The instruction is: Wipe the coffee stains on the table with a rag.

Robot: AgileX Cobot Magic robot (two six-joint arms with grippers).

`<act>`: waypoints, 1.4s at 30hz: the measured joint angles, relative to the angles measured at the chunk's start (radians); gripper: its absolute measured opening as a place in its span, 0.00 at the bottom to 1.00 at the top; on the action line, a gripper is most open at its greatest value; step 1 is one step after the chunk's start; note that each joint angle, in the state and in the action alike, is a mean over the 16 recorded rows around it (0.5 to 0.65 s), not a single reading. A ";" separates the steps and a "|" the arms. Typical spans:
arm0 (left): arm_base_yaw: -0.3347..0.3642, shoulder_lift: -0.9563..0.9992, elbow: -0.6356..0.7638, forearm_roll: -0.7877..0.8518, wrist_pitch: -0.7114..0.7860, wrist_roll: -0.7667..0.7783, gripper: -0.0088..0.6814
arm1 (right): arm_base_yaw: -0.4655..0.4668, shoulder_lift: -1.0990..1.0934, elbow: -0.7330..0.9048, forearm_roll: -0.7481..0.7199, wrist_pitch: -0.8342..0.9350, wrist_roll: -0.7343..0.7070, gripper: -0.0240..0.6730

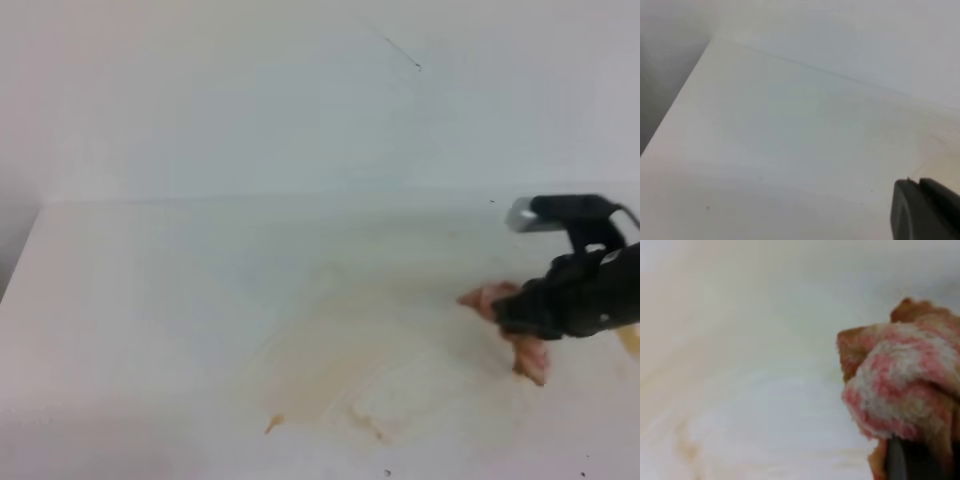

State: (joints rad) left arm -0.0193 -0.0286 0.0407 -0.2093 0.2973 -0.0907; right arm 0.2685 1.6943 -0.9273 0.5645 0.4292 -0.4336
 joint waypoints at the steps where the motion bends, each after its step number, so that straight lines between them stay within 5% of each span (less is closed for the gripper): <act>1: 0.000 0.000 0.000 0.000 0.001 0.000 0.01 | -0.016 -0.010 0.007 -0.002 0.006 -0.005 0.06; 14: 0.000 0.001 0.000 0.000 0.003 0.000 0.01 | -0.146 -0.044 0.047 -0.006 0.119 -0.145 0.11; 33: 0.000 0.009 0.000 0.000 0.005 0.000 0.01 | -0.144 -0.104 -0.007 0.109 0.258 -0.325 0.66; 37: 0.000 0.015 0.000 0.000 0.004 0.000 0.01 | -0.144 -0.164 -0.034 0.092 0.311 -0.327 0.65; 42: -0.001 0.020 0.000 0.000 0.003 0.000 0.01 | -0.144 -0.268 -0.055 0.059 0.402 -0.293 0.45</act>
State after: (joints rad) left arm -0.0198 -0.0087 0.0407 -0.2093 0.3003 -0.0907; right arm 0.1245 1.4262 -0.9827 0.6237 0.8315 -0.7265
